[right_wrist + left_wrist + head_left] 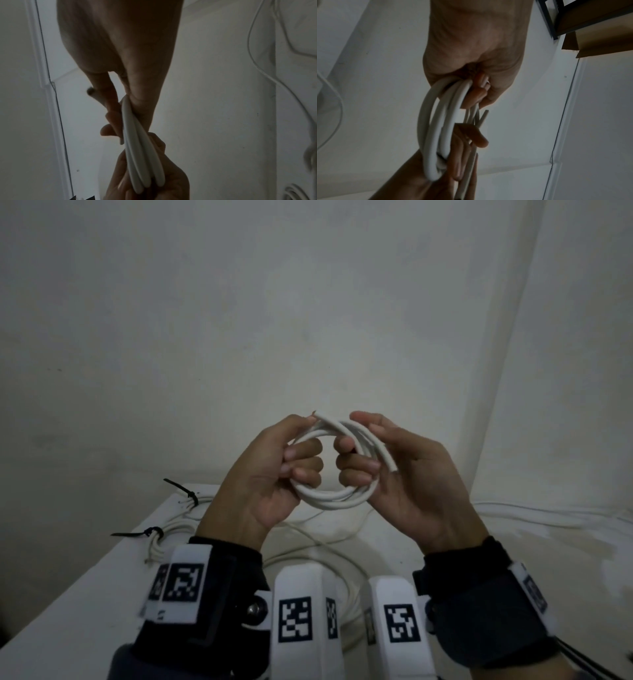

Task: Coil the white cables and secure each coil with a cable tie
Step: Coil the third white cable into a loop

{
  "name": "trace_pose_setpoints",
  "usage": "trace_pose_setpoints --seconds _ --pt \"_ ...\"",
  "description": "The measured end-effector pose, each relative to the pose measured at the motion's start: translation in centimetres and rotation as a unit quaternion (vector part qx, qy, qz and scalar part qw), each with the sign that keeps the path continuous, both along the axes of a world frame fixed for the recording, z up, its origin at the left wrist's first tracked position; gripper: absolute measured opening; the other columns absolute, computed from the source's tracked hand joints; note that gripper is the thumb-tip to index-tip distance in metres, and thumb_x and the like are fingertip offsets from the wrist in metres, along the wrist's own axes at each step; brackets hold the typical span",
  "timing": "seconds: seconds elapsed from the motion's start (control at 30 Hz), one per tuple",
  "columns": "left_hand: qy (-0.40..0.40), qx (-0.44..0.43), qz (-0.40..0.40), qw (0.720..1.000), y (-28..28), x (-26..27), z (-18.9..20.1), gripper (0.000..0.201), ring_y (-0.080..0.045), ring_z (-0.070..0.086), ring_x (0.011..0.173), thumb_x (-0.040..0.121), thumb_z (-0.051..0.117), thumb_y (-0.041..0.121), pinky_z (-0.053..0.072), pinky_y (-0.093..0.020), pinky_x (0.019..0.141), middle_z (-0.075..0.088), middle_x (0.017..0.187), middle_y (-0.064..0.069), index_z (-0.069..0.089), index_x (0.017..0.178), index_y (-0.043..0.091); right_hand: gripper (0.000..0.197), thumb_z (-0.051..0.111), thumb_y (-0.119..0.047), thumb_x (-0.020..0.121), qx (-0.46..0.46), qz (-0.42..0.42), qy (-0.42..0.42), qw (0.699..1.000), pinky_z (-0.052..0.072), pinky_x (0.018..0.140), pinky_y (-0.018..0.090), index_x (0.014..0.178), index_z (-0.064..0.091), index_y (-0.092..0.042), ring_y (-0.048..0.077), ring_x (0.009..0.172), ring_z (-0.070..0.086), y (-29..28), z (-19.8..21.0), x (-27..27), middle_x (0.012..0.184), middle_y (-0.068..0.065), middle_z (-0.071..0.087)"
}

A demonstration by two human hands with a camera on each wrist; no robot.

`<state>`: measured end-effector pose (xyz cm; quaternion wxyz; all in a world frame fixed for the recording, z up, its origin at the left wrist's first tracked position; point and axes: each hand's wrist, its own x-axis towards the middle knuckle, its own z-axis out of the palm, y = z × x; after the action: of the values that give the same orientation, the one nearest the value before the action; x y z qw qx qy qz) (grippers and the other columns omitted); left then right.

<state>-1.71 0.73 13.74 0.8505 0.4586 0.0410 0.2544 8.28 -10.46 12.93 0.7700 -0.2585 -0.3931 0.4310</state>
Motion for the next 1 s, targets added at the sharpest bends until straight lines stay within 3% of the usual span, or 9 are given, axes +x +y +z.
trace_pose_setpoints --seconds 0.17,0.23,0.3,0.37,0.43,0.53,0.63,0.83,1.0 --pt "0.007 0.043 -0.035 0.998 0.7 -0.8 -0.2 0.021 -0.003 0.023 0.031 0.093 0.036 0.015 0.033 -0.013 0.036 0.029 0.046 0.006 0.057 0.097 0.010 0.018 0.037 0.002 0.088 -0.028 -0.051 -0.064 0.996 0.039 0.045 0.022 0.094 0.053 -0.003 0.012 0.046 0.039 0.4 -0.3 0.4 0.069 0.014 0.056" --pt "0.019 0.066 -0.041 0.997 0.7 -0.8 -0.2 0.031 -0.003 0.022 0.031 0.092 0.033 0.013 0.030 -0.014 0.035 0.028 0.048 0.006 0.063 0.091 0.007 0.029 0.030 0.004 0.092 -0.039 -0.058 -0.087 0.994 0.039 0.045 0.022 0.091 0.059 -0.003 0.011 0.045 0.038 0.5 -0.6 0.6 0.066 0.012 0.055" --pt "0.028 0.080 -0.031 0.996 0.7 -0.6 -0.3 0.046 -0.002 0.018 0.031 0.092 0.030 0.012 0.023 -0.013 0.032 0.025 0.046 0.007 0.069 0.067 0.012 0.033 0.030 0.004 0.093 -0.043 -0.055 -0.107 0.992 0.039 0.046 0.023 0.097 0.062 -0.001 0.011 0.047 0.037 0.6 -0.7 0.7 0.067 0.011 0.055" --pt "0.040 0.086 -0.002 0.996 0.5 -0.4 -0.4 0.052 -0.002 0.016 0.031 0.093 0.033 0.012 0.019 -0.013 0.030 0.022 0.045 0.007 0.069 0.055 0.016 0.030 0.031 0.004 0.095 -0.046 -0.052 -0.121 0.990 0.040 0.049 0.023 0.105 0.058 0.000 0.012 0.049 0.037 0.6 -0.9 0.8 0.069 0.012 0.055" --pt "0.060 0.101 0.029 0.993 0.3 -0.2 -0.5 0.047 -0.003 0.015 0.031 0.094 0.039 0.018 0.016 -0.013 0.031 0.020 0.043 0.007 0.068 0.057 0.017 0.027 0.030 0.003 0.096 -0.045 -0.049 -0.122 0.990 0.041 0.050 0.024 0.107 0.055 -0.004 0.012 0.050 0.039 0.6 -1.2 1.0 0.070 0.012 0.056" --pt "0.076 0.151 0.071 0.983 -0.4 0.2 -0.6 0.029 -0.004 0.017 0.032 0.093 0.051 0.037 0.017 -0.013 0.032 0.022 0.043 0.007 0.062 0.082 0.013 0.023 0.031 0.001 0.099 -0.050 -0.054 -0.132 0.988 0.042 0.053 0.025 0.109 0.050 -0.009 0.012 0.051 0.041 0.4 -1.6 1.6 0.071 0.011 0.057" --pt "0.071 0.197 0.120 0.971 -0.8 0.7 -0.9 0.016 -0.005 0.018 0.034 0.095 0.053 0.024 0.018 -0.013 0.032 0.025 0.046 0.006 0.058 0.094 0.009 0.020 0.032 -0.001 0.099 -0.047 -0.063 -0.151 0.985 0.045 0.055 0.025 0.108 0.048 -0.010 0.012 0.052 0.043 0.2 -1.7 1.7 0.073 0.011 0.057" --pt "0.030 0.196 0.163 0.966 -0.8 1.3 -1.1 0.017 -0.003 0.018 0.031 0.098 0.048 0.017 0.018 -0.011 0.032 0.026 0.041 0.008 0.059 0.088 0.007 0.018 0.036 -0.004 0.101 -0.057 -0.153 -0.213 0.963 0.052 0.060 0.029 0.107 0.053 -0.008 0.015 0.056 0.055 0.6 -1.8 1.5 0.077 0.011 0.066" --pt "0.006 0.181 0.190 0.965 -0.6 1.5 -1.5 0.019 -0.003 0.019 0.030 0.097 0.050 0.019 0.018 -0.011 0.033 0.026 0.041 0.008 0.058 0.084 0.008 0.014 0.048 -0.008 0.099 -0.060 -0.235 -0.276 0.930 0.060 0.069 0.037 0.106 0.056 0.001 0.026 0.077 0.072 0.5 -1.8 1.4 0.091 0.016 0.072"
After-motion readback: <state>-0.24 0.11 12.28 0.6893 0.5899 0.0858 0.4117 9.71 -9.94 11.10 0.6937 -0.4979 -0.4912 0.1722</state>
